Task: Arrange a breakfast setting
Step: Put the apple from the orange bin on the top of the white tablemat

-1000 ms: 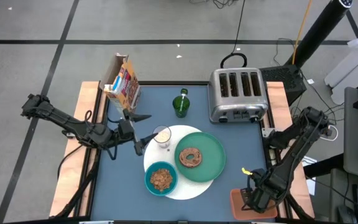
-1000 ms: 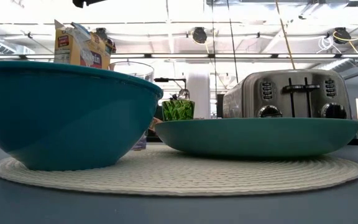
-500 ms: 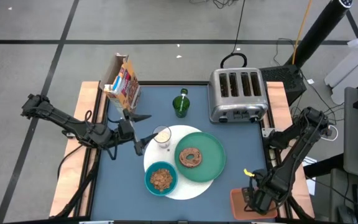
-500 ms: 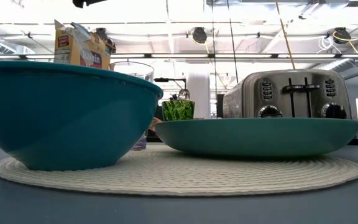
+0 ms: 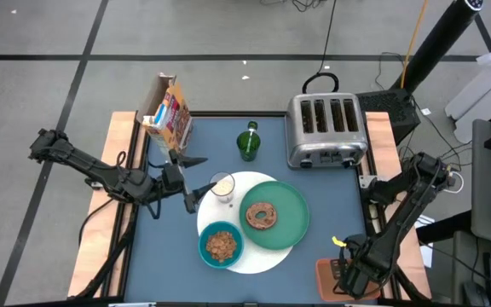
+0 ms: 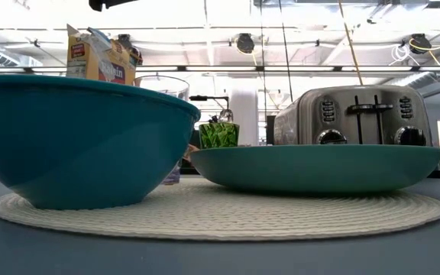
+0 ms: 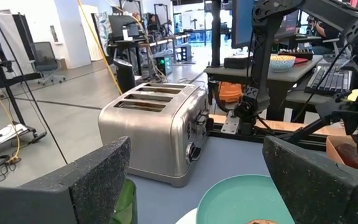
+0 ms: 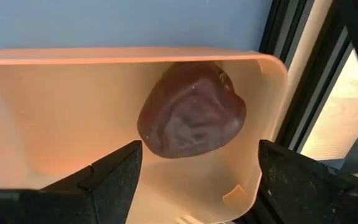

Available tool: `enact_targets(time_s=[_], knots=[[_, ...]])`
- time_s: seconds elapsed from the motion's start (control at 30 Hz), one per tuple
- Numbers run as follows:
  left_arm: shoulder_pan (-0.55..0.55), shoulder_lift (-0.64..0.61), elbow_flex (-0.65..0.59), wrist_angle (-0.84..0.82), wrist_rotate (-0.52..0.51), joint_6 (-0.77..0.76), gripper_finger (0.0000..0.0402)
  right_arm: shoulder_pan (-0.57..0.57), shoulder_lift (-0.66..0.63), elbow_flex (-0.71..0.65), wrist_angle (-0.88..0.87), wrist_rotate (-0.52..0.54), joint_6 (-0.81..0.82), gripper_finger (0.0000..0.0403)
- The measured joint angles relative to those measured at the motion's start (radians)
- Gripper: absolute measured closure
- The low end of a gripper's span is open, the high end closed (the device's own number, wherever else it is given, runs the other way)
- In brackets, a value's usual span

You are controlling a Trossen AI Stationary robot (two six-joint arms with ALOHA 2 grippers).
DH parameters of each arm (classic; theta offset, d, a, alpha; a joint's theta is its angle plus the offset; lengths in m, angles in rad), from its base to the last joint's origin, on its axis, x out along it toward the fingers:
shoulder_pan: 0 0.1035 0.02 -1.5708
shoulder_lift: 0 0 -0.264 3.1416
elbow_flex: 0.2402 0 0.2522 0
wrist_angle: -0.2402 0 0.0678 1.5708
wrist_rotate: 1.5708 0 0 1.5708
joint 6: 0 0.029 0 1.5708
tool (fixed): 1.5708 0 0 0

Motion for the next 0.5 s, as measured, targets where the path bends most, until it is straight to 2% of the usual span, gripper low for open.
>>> enact_targets(time_s=[0.5], knots=[[0.000, 0.000, 0.000, 0.000, 0.000, 0.000, 0.0030, 0.005, 0.101, 0.000, 0.043, -0.006, -0.001, 0.0090]])
